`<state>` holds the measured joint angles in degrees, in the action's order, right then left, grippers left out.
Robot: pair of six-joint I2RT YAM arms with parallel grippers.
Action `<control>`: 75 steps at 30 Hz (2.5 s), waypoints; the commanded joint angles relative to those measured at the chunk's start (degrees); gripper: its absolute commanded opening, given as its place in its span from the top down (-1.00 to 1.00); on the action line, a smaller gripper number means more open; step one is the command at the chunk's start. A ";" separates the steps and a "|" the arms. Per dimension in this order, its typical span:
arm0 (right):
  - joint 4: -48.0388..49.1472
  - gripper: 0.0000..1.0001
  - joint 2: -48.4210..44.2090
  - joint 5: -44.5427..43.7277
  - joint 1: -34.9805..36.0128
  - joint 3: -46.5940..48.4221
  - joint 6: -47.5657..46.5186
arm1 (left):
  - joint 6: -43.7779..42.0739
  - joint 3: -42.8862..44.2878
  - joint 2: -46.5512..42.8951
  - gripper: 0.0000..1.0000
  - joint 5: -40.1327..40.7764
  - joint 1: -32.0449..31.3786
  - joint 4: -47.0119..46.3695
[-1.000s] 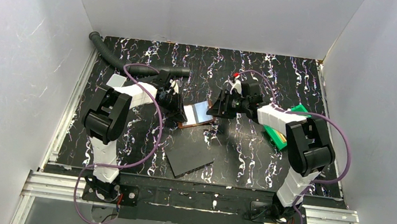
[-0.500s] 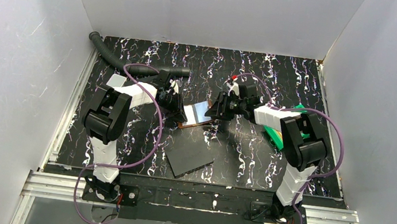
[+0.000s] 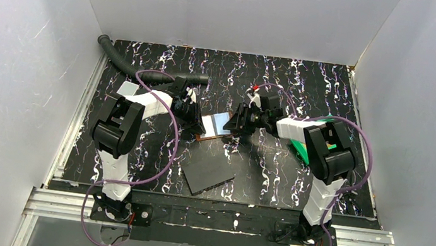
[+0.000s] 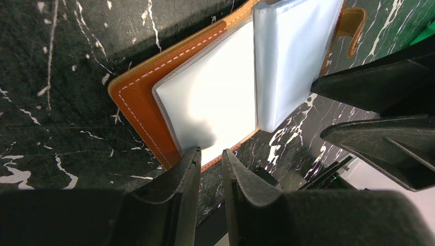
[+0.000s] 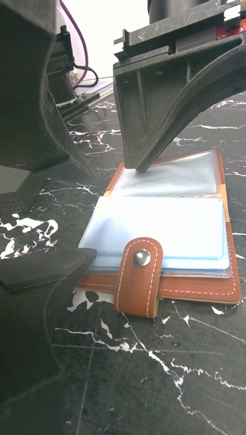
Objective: Put the credit cards into the card holder
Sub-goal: Open the card holder at the center of the board.
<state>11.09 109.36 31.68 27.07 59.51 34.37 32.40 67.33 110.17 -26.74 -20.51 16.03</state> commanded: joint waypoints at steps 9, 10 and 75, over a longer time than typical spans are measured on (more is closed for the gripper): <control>15.55 -0.18 4.87 5.86 2.51 -0.60 10.24 | -1.03 -1.47 0.75 0.55 2.04 -0.22 1.90; 16.11 -0.18 5.01 5.99 2.81 -0.37 10.83 | -1.03 -1.46 0.68 0.55 2.04 -0.17 1.90; -7.83 -0.33 -7.18 -1.09 4.31 7.83 -5.94 | 1.44 0.42 -0.18 0.65 -0.42 -0.15 -0.39</control>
<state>-1.28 102.13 27.42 28.05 65.21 25.80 35.53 68.53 111.77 -29.76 -20.36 14.06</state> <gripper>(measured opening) 0.711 0.177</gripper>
